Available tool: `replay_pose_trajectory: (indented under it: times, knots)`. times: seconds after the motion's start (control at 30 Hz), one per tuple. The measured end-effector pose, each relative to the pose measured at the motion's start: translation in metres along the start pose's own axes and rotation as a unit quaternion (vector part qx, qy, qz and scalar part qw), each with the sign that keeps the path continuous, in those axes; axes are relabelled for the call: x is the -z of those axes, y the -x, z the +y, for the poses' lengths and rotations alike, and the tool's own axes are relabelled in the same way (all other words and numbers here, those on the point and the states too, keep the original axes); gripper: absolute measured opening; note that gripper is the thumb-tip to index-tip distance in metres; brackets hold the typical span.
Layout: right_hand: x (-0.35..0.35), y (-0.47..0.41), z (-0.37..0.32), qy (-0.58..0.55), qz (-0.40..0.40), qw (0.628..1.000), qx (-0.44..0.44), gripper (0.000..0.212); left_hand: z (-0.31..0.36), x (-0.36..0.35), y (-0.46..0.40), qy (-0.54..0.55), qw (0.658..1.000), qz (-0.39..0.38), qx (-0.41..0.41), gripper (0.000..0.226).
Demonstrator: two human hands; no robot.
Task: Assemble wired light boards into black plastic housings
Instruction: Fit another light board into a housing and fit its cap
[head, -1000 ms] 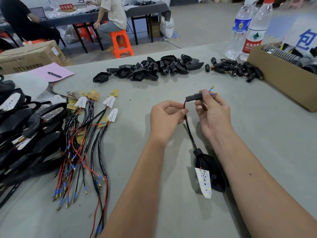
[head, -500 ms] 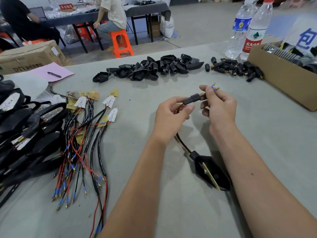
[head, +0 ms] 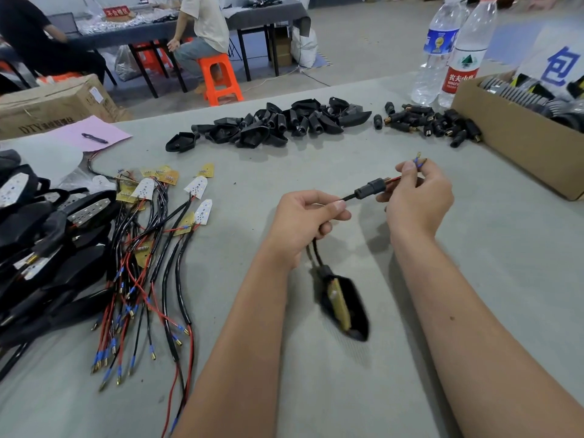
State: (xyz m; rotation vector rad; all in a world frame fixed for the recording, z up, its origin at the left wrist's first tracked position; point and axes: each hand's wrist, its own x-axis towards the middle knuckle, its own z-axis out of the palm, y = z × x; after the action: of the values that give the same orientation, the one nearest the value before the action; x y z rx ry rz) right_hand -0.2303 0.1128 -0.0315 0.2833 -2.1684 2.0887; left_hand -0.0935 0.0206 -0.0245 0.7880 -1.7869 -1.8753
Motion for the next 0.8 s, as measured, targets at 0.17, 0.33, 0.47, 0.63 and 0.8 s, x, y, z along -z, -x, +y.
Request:
replay_pose_trajectory:
  times: [0.17,0.33,0.47,0.63,0.8]
  knots:
    - [0.0,-0.002,0.002,0.037,-0.013,0.998,0.054,0.021,-0.002,0.0,0.0,-0.035,0.999,0.022,-0.013,0.009]
    - [0.0,0.0,0.002,0.048,0.014,0.994,0.1,0.021,-0.003,-0.005,0.001,-0.085,0.996,0.016,-0.031,0.012]
    - [-0.001,0.001,-0.001,-0.013,-0.017,0.996,0.081,0.022,0.0,-0.004,0.003,-0.083,0.995,-0.031,-0.04,0.021]
    - [-0.003,0.002,-0.004,-0.096,-0.102,0.99,0.009,0.026,-0.001,-0.006,0.002,-0.089,0.995,-0.01,-0.034,0.037]
    - [-0.001,0.0,-0.009,-0.191,-0.168,0.966,-0.05,0.032,0.002,-0.01,0.002,-0.104,0.994,-0.016,-0.04,0.012]
